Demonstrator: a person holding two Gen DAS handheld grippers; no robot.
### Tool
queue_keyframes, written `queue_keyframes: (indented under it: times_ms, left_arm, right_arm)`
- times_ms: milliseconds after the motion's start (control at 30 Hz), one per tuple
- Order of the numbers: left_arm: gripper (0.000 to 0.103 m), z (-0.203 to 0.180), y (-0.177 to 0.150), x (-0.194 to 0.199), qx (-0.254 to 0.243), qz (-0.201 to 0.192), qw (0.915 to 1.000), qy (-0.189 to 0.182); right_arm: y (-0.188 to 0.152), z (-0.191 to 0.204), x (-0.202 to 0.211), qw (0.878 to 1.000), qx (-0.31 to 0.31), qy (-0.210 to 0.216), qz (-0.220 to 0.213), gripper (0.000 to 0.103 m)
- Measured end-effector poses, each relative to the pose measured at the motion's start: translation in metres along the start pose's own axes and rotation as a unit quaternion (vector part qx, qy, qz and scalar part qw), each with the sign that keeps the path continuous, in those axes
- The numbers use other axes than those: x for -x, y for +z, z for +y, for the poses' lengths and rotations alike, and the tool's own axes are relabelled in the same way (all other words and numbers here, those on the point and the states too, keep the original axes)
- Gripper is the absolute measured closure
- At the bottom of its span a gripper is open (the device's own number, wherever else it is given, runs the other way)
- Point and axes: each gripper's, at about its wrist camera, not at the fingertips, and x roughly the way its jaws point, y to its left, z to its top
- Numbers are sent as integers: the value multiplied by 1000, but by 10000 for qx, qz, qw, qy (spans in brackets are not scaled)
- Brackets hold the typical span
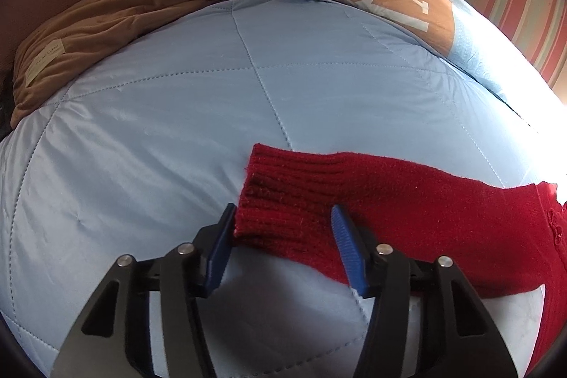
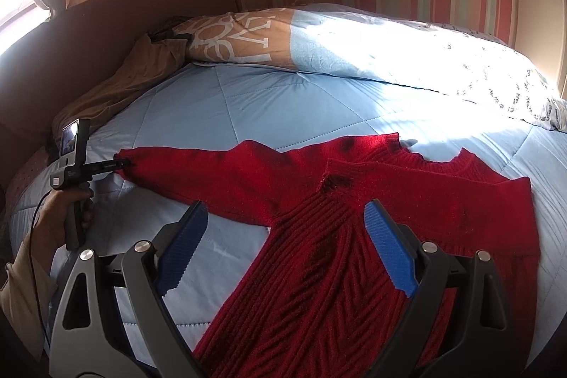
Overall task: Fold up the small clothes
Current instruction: 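Move the left gripper to the other sleeve cuff and close on it, then lift the cuff with the left gripper, fold it across the body, release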
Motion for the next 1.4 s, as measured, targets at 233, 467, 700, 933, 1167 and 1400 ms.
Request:
queue_keyframes:
  times_ms: [233, 467, 700, 933, 1167, 1400]
  left_arm:
    - [82, -19, 3, 15, -289, -386, 9988, -105]
    - [85, -31, 14, 47, -246, -761, 9964, -270]
    - [85, -84, 25, 73, -701, -878, 9925, -471]
    - [85, -195, 26, 92, -1413, -912, 9830, -733]
    - [85, -318, 8, 82, -1709, -722, 9764, -1108]
    - [85, -417, -22, 79, -2082, -542, 9688, -1232]
  right_arm:
    - [3, 13, 1, 10000, 66, 60, -11, 13]
    - [2, 16, -2, 9999, 141, 8, -43, 13]
    - [0, -6, -7, 9998, -151, -83, -85, 13]
    - [-7, -71, 30, 9968, -666, -270, -344, 13]
    - [-22, -146, 71, 9928, -985, -487, -478, 13]
    - [-40, -212, 100, 9882, -1234, -781, -462, 13]
